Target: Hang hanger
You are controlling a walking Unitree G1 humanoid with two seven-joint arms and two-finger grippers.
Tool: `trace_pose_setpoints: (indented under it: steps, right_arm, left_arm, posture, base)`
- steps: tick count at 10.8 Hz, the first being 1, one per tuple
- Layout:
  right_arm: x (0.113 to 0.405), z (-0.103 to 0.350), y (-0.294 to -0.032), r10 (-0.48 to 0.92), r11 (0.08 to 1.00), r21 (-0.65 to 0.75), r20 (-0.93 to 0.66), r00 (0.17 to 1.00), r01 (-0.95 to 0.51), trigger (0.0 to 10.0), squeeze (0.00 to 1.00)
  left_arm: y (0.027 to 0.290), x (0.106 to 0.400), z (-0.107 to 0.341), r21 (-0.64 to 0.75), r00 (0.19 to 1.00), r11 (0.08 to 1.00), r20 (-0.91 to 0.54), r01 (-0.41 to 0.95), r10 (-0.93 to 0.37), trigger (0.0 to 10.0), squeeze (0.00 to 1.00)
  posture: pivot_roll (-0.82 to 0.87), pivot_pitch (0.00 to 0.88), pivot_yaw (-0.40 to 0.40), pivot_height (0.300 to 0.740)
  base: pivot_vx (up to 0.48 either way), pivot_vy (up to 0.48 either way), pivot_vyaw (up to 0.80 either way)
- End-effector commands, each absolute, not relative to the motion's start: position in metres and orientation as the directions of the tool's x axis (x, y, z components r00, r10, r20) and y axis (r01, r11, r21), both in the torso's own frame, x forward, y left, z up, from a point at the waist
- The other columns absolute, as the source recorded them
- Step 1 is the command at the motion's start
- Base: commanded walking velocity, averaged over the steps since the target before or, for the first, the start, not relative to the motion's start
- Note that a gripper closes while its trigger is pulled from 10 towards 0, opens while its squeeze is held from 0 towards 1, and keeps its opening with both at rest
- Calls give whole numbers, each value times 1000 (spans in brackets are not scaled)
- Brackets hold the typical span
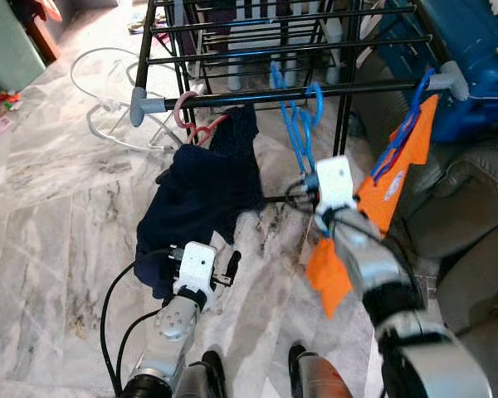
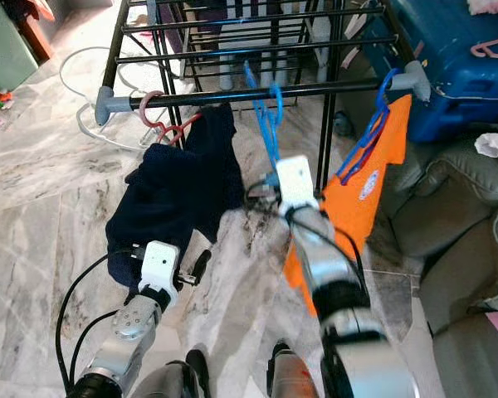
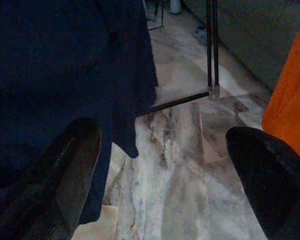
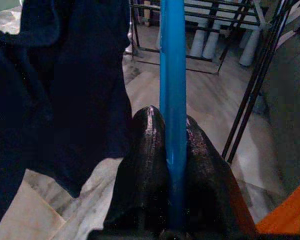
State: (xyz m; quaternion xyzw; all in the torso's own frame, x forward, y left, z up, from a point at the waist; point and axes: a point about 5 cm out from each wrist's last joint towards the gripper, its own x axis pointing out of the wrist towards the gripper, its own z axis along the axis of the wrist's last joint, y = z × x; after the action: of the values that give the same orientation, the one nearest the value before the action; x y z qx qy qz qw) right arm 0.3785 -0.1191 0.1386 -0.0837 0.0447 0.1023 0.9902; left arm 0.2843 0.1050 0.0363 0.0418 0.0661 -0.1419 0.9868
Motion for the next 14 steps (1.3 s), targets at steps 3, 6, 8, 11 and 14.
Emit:
trace_pose_setpoints:
  steps: [3, 6, 8, 11, 14]
  right_arm:
    - [389, 149, -107, 227, 968, -81, -123, 966, -238, 10000, 0]
    - [398, 158, -91, 249, 966, -29, -184, 951, -258, 10000, 0]
    - [394, 145, -76, 285, 953, -22, -264, 921, -302, 10000, 0]
    - [386, 128, -69, 309, 946, 2, -312, 899, -324, 10000, 0]
    - [382, 115, -79, 276, 951, -37, -352, 894, -308, 10000, 0]
  left_arm:
    - [108, 281, 33, 66, 948, 955, -155, 290, -277, 10000, 0]
    - [105, 280, 33, 68, 944, 951, -159, 302, -289, 10000, 0]
    - [104, 280, 32, 68, 943, 950, -163, 305, -291, 10000, 0]
    - [105, 281, 32, 68, 946, 953, -162, 295, -281, 10000, 0]
    - [103, 282, 32, 67, 943, 951, -169, 301, -286, 10000, 0]
  posture:
    - [-167, 250, 61, 740]
    - [-167, 249, 62, 740]
    - [-159, 242, 54, 740]
    - [-154, 240, 50, 740]
    - [-167, 236, 56, 740]
  base:
    - [0, 0, 0]
    - [0, 0, 0]
    - [0, 0, 0]
    - [0, 0, 0]
    - [0, 0, 0]
